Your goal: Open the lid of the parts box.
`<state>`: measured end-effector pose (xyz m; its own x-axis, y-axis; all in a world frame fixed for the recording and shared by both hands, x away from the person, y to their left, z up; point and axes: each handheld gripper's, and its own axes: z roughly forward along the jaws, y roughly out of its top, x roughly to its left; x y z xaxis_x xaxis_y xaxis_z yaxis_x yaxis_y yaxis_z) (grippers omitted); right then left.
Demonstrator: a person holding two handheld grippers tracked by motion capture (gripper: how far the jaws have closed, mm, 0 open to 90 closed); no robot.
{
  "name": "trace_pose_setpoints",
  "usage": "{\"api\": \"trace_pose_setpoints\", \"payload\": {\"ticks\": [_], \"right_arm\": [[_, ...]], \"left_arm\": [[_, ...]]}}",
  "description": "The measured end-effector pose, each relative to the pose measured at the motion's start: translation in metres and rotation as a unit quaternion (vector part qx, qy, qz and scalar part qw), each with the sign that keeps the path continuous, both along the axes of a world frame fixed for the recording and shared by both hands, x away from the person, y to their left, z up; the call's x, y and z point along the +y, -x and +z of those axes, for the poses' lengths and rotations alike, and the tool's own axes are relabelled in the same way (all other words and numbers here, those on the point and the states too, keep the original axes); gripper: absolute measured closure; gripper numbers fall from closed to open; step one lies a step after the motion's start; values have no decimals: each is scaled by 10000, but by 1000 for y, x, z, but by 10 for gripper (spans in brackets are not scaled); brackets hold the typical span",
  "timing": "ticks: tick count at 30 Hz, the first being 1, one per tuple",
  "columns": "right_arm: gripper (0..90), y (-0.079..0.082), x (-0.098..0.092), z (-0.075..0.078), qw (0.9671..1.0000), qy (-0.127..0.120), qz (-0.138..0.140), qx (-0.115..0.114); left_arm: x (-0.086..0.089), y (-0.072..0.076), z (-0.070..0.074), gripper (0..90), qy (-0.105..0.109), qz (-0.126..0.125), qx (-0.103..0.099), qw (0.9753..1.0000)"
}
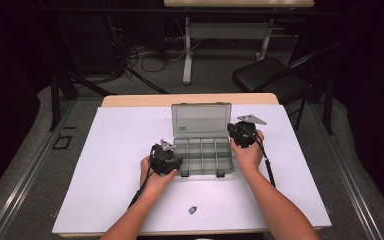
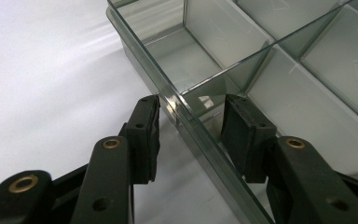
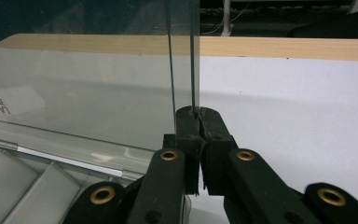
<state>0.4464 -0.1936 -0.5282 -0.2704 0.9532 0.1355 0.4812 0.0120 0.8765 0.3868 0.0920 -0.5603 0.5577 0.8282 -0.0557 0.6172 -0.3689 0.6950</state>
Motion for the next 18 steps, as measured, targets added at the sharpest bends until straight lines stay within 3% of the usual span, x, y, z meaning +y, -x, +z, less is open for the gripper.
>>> {"api": "trace_pose_setpoints", "payload": {"ticks": [18], "right_arm": [[883,-16,2,-2,9995,-57,-133,274]], "left_arm": [[0,0,0,564,3,0,18,10000]]}}
